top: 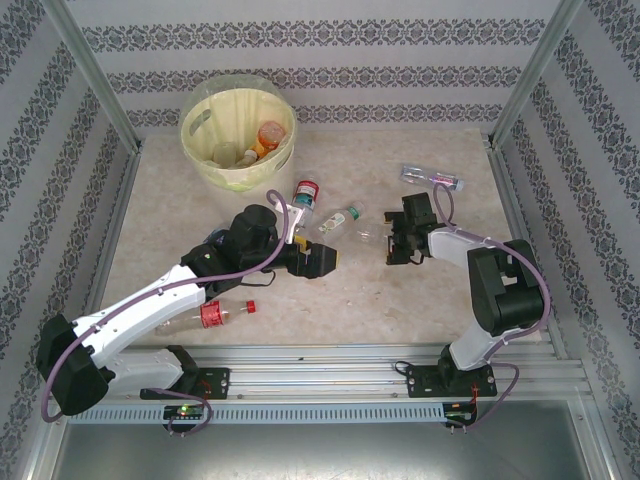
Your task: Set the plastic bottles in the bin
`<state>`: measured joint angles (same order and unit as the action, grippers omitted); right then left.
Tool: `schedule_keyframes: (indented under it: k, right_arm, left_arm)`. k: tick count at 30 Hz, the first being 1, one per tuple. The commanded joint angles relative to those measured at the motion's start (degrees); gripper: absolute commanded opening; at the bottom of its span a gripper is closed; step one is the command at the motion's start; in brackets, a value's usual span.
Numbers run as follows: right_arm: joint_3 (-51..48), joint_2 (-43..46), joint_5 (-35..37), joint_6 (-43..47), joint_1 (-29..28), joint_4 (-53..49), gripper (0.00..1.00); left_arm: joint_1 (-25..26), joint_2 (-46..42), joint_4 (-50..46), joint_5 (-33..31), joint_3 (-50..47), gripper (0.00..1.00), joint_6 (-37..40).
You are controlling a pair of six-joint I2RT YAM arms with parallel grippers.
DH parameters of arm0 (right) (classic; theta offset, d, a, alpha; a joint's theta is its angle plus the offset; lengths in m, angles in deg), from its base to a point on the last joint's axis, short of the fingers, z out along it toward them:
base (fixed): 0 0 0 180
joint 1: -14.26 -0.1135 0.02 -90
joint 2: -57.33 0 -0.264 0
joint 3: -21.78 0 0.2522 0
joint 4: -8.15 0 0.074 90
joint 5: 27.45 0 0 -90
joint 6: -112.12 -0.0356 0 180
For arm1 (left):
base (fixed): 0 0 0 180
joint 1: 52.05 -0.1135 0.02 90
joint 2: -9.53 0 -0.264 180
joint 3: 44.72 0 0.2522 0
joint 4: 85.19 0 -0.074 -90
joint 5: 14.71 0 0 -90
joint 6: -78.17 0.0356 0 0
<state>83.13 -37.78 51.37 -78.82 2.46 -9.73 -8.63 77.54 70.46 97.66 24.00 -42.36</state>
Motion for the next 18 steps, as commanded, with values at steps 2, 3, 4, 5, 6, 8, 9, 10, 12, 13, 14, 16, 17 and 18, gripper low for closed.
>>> schedule_keyframes:
  k: [2, 3, 4, 5, 6, 8, 9, 10, 12, 13, 14, 16, 17, 18]
  right_arm:
    - [-1.6, -3.0, 2.3, -1.8, -0.5, 4.7, 0.87]
    - [-1.4, -3.0, 2.5, -1.3, -0.3, 4.4, 0.85]
    - [-1.3, -3.1, 2.6, -0.9, -0.2, 4.1, 0.83]
    - [-1.2, -3.1, 2.7, -0.5, -0.2, 4.0, 0.8]
    - [-1.1, -3.1, 2.6, 0.0, -0.1, 3.9, 0.76]
    - [-1.0, -3.0, 2.4, 0.5, 0.1, 3.5, 0.7]
    - [-1.1, -2.8, 2.5, 0.9, 0.2, 3.2, 0.68]
    - [-1.1, -2.4, 2.8, 1.4, 0.3, 2.7, 0.67]
    - [-0.9, -0.9, 4.0, 3.4, 0.5, 1.1, 0.62]
    - [-0.6, -0.2, 4.7, 4.7, 0.6, 0.1, 0.6]
    - [-0.2, 0.8, 5.4, 6.7, 0.9, -0.7, 0.59]
    - [0.4, 2.8, 6.5, 10.9, 1.2, -1.1, 0.58]
    - [0.7, 3.9, 7.2, 13.2, 1.3, -1.6, 0.58]
    - [0.9, 5.0, 8.0, 15.7, 1.3, -1.5, 0.57]
  left_arm:
    - [1.1, 0.6, 2.8, -0.2, -0.3, 1.0, -0.9]
    - [1.1, 0.6, 2.7, -0.2, -0.4, 1.0, -0.9]
    - [1.1, 0.5, 2.7, -0.2, -0.4, 1.0, -0.9]
    - [1.1, 0.5, 2.7, -0.3, -0.5, 1.0, -0.9]
    - [1.1, 0.5, 2.8, -0.3, -0.5, 1.0, -0.9]
    - [1.1, 0.6, 2.7, -0.4, -0.6, 1.0, -0.9]
    - [1.2, 0.7, 2.7, -0.4, -0.6, 1.0, -0.9]
    - [1.2, 0.7, 2.8, -0.3, -0.6, 1.0, -0.9]
    - [1.2, 0.9, 2.7, -0.2, -0.5, 1.0, -0.9]
    - [1.2, 0.8, 2.8, -0.1, -0.5, 1.0, -0.9]
    - [1.2, 1.0, 2.8, 0.0, -0.5, 1.0, -0.9]
    - [1.3, 1.0, 2.9, 0.5, -0.5, 1.0, -0.8]
    - [1.2, 1.1, 3.1, 0.9, -0.5, 1.0, -0.6]
    - [1.2, 1.2, 3.3, 1.2, -0.7, 1.0, -0.6]
